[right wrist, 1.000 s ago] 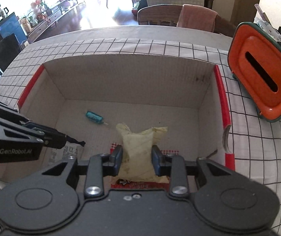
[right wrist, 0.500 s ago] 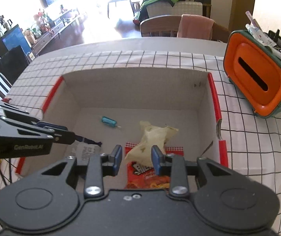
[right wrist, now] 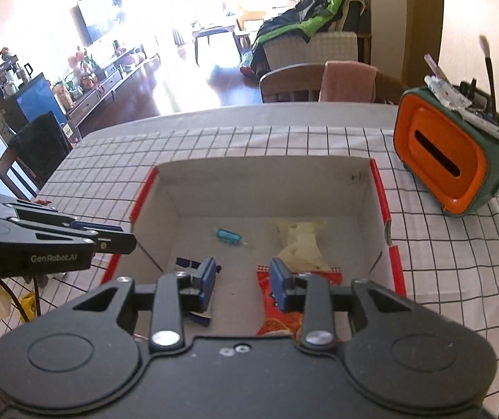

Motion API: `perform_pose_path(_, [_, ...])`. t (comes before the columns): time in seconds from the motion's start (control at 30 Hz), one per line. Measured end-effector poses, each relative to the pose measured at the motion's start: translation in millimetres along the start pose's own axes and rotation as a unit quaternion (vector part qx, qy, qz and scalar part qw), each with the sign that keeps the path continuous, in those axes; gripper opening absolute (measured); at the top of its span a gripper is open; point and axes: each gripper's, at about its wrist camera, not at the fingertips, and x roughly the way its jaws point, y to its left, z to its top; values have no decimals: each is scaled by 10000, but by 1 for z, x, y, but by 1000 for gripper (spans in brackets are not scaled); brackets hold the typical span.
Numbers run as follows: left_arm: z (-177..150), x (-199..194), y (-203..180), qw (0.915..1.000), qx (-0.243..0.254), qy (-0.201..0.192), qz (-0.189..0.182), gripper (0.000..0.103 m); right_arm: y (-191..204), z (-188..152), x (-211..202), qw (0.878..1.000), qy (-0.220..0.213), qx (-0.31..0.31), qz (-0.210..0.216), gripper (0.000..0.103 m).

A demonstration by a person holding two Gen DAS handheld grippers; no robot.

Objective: Organize snacks
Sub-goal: 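Open the left gripper releasing the candy while the right drops the cream bag into the box, then move both tools back toward the remaining snack pile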

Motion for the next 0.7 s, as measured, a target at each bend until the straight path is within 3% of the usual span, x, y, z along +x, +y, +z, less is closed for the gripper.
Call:
perform_pose_path(0.43, [-27, -45, 48, 9990, -154, -412, -105, 35, 49, 3, -13, 9994, -312, -97, 152, 36])
perform_pose_path(0.5, [-33, -51, 60, 9986, -222, -477, -83, 56, 59, 2, -12, 9991, -365, -167, 136, 38])
perform_pose_path(0.53, [-37, -55, 67, 9981, -268, -543, -76, 59, 63, 1, -10, 9990, -379, -189, 135, 40])
perform_pose_path(0.6, [-45, -63, 79, 9976, -321, -616, -30, 60, 73, 0, -7, 9988, -396, -212, 195, 45])
perform_pose_path(0.7, [-55, -71, 97, 9972, -355, -649, 66, 62, 87, -3, -2, 9984, -456, -200, 263, 75])
